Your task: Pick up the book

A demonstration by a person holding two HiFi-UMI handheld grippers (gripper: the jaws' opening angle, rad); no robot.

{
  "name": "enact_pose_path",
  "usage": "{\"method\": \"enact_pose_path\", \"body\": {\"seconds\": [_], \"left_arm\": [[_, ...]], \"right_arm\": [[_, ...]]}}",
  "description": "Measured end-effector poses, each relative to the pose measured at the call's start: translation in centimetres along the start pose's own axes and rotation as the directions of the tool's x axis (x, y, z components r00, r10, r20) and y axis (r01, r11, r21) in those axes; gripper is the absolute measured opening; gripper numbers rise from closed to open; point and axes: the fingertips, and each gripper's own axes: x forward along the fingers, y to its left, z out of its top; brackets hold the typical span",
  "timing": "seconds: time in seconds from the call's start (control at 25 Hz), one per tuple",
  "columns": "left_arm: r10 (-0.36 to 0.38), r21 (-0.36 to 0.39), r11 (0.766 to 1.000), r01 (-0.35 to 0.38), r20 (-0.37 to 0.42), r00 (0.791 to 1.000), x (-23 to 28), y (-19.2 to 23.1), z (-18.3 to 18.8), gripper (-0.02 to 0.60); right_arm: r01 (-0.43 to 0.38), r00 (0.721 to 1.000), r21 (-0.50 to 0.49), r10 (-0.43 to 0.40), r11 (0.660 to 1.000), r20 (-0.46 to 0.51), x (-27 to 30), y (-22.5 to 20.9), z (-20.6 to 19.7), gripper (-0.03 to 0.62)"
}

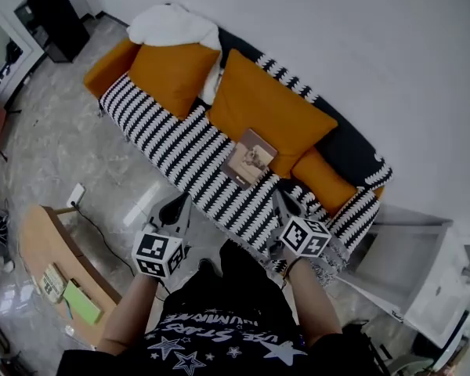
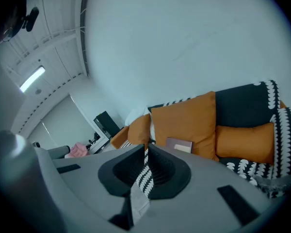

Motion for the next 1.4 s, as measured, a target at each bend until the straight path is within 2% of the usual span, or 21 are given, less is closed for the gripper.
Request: {"method": "enact_pose_path", "body": {"seconds": [0.2,0.32,0.48,0.64,0.92,0.96,1.04,1.24,1.4], "left_arm": [[-0.026,0.018,0.999,0.027,-0.065,0.998,5.0,-1.1,-0.2,0.006],[-0.023,0.029,0.999,0.026,-0.093,0.995,7.4,-1.3,-0.2,0.007],[-0.020,0.063,0.998,0.027,-0.109,0.994,10.3,-1.2,-0.2,0.007],[-0.002,0.053,0.999,0.009,-0.121,0.993,13.1,-0.6,0.1,0.007],[-0.023,0.078,0.996,0.037,-0.176,0.984,17.3,-0.4,-2.2,0.006],[-0.032,0.078,0.996,0.047,-0.186,0.982,17.9,-0.4,-2.7,0.007],[-0.049,0.073,0.995,0.066,-0.210,0.976,18.8,-0.3,-3.9,0.006],[-0.059,0.070,0.994,0.079,-0.253,0.966,22.1,0.0,-6.7,0.008],[-0.084,0.038,0.995,0.097,-0.268,0.960,24.4,0.1,-8.2,0.006]], "right_arm": [[0.007,1.000,0.072,-0.007,0.997,-0.008,2.3,-3.7,0.6,0.034],[-0.023,1.000,0.103,0.024,0.994,-0.010,3.1,-5.3,0.6,0.034],[-0.038,0.999,0.120,0.042,0.992,-0.031,4.0,-7.7,-0.1,0.034],[-0.039,0.995,0.143,0.051,0.989,-0.080,5.2,-9.4,-1.6,0.035],[-0.131,0.983,0.126,0.145,0.983,-0.110,9.6,-11.1,-3.2,0.035],[-0.141,0.981,0.118,0.154,0.983,-0.114,10.4,-11.3,-3.5,0.050],[-0.155,0.977,0.118,0.170,0.981,-0.127,11.6,-11.5,-4.5,0.134],[-0.151,0.970,0.112,0.170,0.982,-0.176,15.0,-13.7,-7.4,0.266],[-0.122,0.969,0.116,0.144,0.986,-0.199,17.4,-15.9,-9.5,0.308]]}}
